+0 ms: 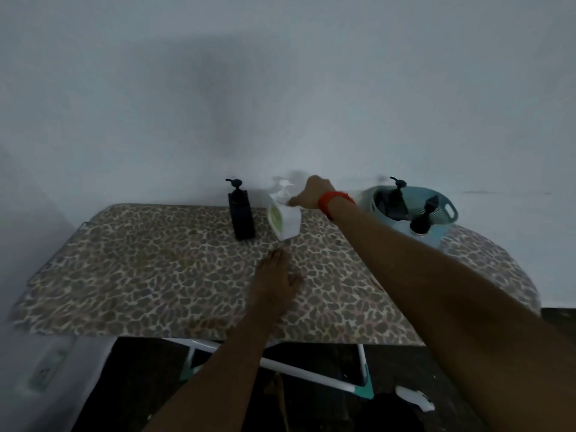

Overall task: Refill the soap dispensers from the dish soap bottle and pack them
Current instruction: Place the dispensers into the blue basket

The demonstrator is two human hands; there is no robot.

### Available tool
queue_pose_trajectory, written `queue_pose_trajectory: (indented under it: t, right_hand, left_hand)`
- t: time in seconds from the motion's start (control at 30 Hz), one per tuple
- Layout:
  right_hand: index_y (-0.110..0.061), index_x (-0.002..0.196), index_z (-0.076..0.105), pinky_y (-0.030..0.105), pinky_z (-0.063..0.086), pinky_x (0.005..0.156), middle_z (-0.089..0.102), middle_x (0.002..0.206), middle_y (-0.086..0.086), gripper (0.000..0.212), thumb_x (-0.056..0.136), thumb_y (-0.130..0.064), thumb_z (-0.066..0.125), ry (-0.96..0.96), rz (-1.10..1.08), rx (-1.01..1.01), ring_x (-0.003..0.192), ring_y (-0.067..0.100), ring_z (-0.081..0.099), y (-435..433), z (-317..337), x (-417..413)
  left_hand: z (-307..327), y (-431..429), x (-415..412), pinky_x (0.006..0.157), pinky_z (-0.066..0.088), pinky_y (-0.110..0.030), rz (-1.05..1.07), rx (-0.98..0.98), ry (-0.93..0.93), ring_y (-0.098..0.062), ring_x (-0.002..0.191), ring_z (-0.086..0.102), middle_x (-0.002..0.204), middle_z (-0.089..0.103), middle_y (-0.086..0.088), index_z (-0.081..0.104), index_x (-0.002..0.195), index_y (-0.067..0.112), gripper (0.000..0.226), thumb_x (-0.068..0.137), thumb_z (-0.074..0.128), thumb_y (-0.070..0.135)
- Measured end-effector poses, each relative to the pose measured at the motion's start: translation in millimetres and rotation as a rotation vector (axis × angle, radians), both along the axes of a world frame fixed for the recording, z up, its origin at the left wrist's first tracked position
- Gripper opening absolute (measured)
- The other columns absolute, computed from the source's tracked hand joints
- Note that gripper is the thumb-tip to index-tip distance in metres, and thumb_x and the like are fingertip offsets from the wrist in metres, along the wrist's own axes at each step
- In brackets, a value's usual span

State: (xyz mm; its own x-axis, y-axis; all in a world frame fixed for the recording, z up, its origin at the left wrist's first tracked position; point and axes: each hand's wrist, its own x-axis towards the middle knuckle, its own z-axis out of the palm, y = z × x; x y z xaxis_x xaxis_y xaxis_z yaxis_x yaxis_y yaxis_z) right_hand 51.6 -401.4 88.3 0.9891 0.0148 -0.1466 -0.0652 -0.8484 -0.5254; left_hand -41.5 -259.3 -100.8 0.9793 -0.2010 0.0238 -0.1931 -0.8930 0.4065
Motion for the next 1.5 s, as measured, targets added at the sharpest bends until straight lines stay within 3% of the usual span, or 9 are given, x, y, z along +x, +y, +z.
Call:
queue_pose_trajectory:
  t: [0.23,0.5,0.7,0.83,1.0,1.1,1.17,1.33,1.5]
  right_hand:
    - [-0.004,0.116,0.063,0.03,0.046,0.071,0.069,0.112,0.016,0.055,0.081,-0.042,0.08,-0.063,-0.029,0.063,0.103,0.03,0.066,30.3,-56.0,6.4]
    - [-0.006,0.1,0.067,0.027,0.041,0.062,0.068,0.094,0.01,0.047,0.074,-0.042,0.082,-0.16,-0.102,0.008,0.082,0.023,0.062,4.1,-62.6,-9.8]
    - [-0.007,0.095,0.068,0.028,0.039,0.063,0.065,0.089,0.009,0.048,0.072,-0.047,0.079,-0.245,-0.144,-0.029,0.083,0.025,0.063,-29.9,-30.0,-31.4]
    - [-0.013,0.07,0.056,0.024,0.03,0.047,0.056,0.07,0.002,0.037,0.071,-0.04,0.08,-0.329,-0.183,0.049,0.072,0.022,0.059,-49.2,27.8,-42.3]
    - [-0.007,0.096,0.068,0.024,0.041,0.058,0.065,0.09,0.007,0.05,0.067,-0.047,0.079,-0.431,-0.238,0.078,0.081,0.021,0.062,-86.8,90.1,-46.1]
    - [-0.015,0.075,0.057,0.022,0.034,0.048,0.061,0.083,0.006,0.038,0.066,-0.045,0.079,-0.476,-0.293,0.086,0.075,0.021,0.058,-120.7,116.8,-48.6]
    - [-0.015,0.078,0.059,0.021,0.033,0.047,0.061,0.085,0.006,0.038,0.066,-0.044,0.08,-0.486,-0.353,0.083,0.076,0.021,0.059,-146.9,126.3,-48.9]
    - [-0.005,0.104,0.068,0.028,0.047,0.068,0.069,0.105,0.012,0.052,0.068,-0.039,0.083,-0.424,-0.515,0.076,0.091,0.027,0.067,-205.7,111.3,-46.6]
    - [-0.004,0.107,0.068,0.028,0.047,0.068,0.071,0.106,0.013,0.048,0.073,-0.033,0.082,-0.348,-0.599,0.094,0.081,0.023,0.061,-240.8,58.2,-42.2]
  left_hand:
    - [-8.6,-0.9,3.1,0.123,0.009,-0.039,0.02,-0.007,-0.045,-0.018,0.15,0.012,0.163,0.016,-0.003,0.019,0.155,0.013,0.077,0.095,0.036,0.058]
    - [-8.4,-1.9,1.7,0.123,0.007,-0.037,0.031,-0.024,-0.059,-0.018,0.15,0.013,0.162,0.018,-0.004,0.02,0.155,0.012,0.08,0.093,0.039,0.06]
    - [-0.6,-3.4,0.2,0.123,0.007,-0.038,0.026,-0.038,0.002,-0.02,0.15,0.011,0.163,0.015,-0.005,0.018,0.155,0.011,0.08,0.094,0.041,0.058]
    - [14.2,-22.9,-0.4,0.122,0.009,-0.039,0.092,-0.035,0.058,-0.025,0.15,0.013,0.162,0.016,-0.011,0.017,0.154,0.006,0.08,0.095,0.046,0.051]
    - [24.8,-65.5,3.9,0.121,0.015,-0.037,-0.018,-0.065,0.086,-0.027,0.148,0.02,0.16,0.023,-0.014,0.023,0.152,0.002,0.074,0.095,0.049,0.042]
    - [27.6,-85.9,11.1,0.122,0.012,-0.036,-0.033,-0.047,0.079,-0.026,0.149,0.017,0.161,0.02,-0.014,0.019,0.153,0.003,0.074,0.097,0.048,0.042]
    - [29.3,-98.4,15.9,0.122,0.01,-0.036,-0.037,-0.06,0.086,-0.025,0.15,0.014,0.162,0.016,-0.012,0.017,0.154,0.004,0.074,0.098,0.047,0.042]
    - [16.5,-121.9,22.6,0.121,0.015,-0.037,-0.075,-0.131,0.054,-0.024,0.149,0.018,0.16,0.023,-0.011,0.025,0.153,0.007,0.068,0.098,0.048,0.039]
    - [-9.5,-122.8,23.0,0.121,0.017,-0.04,-0.06,-0.063,-0.054,-0.023,0.148,0.02,0.159,0.027,-0.008,0.029,0.152,0.008,0.068,0.096,0.047,0.043]
